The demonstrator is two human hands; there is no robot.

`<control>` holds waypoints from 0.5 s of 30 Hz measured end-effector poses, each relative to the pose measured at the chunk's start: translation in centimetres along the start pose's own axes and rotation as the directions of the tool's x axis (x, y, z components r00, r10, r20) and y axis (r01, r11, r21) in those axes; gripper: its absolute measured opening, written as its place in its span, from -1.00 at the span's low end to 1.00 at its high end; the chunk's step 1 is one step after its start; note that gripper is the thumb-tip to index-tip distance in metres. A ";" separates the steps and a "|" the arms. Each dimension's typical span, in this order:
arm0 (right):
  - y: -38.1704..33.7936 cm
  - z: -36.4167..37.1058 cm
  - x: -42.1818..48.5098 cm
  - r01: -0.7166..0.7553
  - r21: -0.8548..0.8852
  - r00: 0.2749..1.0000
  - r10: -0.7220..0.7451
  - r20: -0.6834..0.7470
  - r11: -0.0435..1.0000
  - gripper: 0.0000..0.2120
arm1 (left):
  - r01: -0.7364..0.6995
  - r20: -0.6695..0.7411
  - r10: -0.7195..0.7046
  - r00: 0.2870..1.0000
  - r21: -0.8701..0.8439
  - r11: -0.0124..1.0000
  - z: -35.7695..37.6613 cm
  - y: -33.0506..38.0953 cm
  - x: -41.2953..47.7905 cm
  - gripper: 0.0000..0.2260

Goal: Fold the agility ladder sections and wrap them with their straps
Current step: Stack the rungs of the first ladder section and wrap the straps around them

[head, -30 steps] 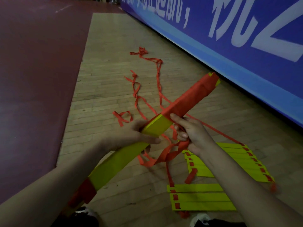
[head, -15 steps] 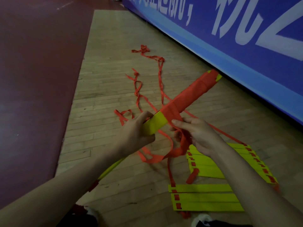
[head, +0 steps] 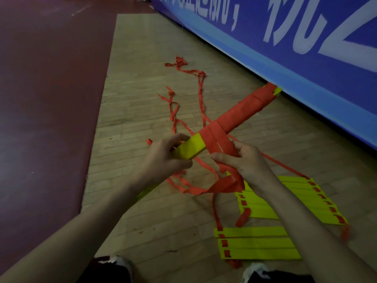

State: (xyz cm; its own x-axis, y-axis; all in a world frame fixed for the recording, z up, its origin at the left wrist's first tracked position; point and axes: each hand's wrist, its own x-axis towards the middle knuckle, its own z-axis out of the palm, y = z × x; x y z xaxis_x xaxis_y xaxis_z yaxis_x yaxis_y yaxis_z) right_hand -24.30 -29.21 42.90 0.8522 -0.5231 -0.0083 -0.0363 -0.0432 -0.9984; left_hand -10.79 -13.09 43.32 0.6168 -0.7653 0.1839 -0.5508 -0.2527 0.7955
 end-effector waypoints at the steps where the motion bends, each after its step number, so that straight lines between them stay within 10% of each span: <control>1: -0.3 0.1 0.0 0.002 -0.028 1.000 -0.002 0.013 1.000 -0.84 | 0.011 0.012 -0.011 1.000 -0.014 1.000 -0.3 0.4 0.1 -0.60; 15: -0.9 1.5 0.0 -0.084 0.096 0.993 0.075 0.094 0.992 -0.82 | 0.287 0.264 -0.167 0.950 -0.527 0.800 -0.7 -0.8 0.0 -0.63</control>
State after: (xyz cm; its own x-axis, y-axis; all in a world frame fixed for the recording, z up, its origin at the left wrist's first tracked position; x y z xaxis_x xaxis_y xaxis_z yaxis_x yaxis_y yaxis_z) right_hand -23.49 -27.93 43.72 0.8925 -0.4424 -0.0880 -0.0572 0.0825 -0.9949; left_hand -10.01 -12.47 43.09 0.5291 -0.8413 -0.1105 0.0328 -0.1099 0.9934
